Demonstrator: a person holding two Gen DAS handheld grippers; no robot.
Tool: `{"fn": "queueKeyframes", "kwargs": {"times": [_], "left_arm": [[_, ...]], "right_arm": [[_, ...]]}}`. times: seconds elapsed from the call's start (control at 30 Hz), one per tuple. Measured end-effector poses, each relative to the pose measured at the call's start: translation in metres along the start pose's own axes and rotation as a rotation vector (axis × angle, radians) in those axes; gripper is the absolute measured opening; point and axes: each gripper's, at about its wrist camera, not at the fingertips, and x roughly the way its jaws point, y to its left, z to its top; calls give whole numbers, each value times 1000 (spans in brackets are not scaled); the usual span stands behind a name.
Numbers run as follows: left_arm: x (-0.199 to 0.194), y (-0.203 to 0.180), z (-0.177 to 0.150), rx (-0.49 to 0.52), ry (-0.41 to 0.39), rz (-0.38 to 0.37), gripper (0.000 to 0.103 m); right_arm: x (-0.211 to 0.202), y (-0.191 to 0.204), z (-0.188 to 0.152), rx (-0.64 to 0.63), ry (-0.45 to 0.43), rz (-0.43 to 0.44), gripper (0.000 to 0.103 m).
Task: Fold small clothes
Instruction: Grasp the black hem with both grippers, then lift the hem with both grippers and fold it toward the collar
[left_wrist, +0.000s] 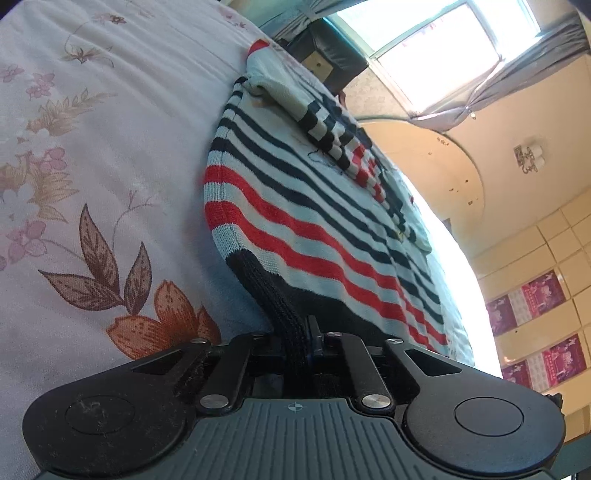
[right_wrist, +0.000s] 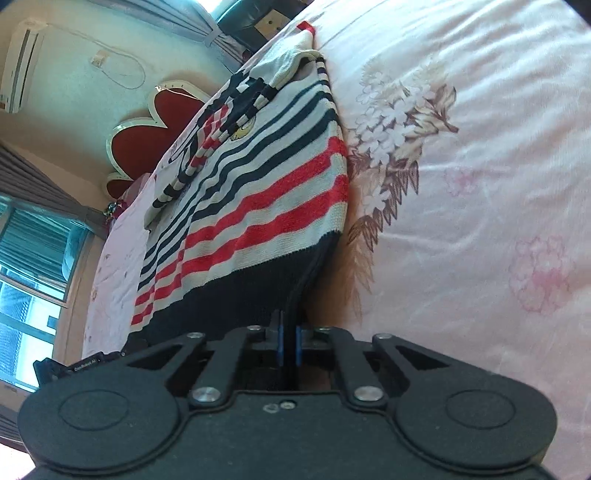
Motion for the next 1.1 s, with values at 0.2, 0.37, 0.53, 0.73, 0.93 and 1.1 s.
{"fn": "queueKeyframes", "kwargs": {"times": [0.2, 0.37, 0.53, 0.73, 0.93, 1.1], "left_arm": [[-38, 1, 0, 29, -108, -46, 7], [-15, 32, -9, -46, -49, 12, 7], [-17, 35, -13, -88, -68, -9, 7], [-29, 30, -11, -133, -127, -72, 7], [-43, 13, 16, -180, -209, -183, 7], [-50, -18, 55, -154, -266, -242, 7]], "right_arm": [[-40, 19, 1, -92, -123, 39, 6], [-21, -9, -3, -50, -61, -20, 6], [-18, -14, -3, 30, -82, 14, 6], [-27, -4, 5, 15, -117, 29, 6], [-43, 25, 27, -40, -194, 44, 6], [-59, 55, 60, -83, -276, 81, 6]]}}
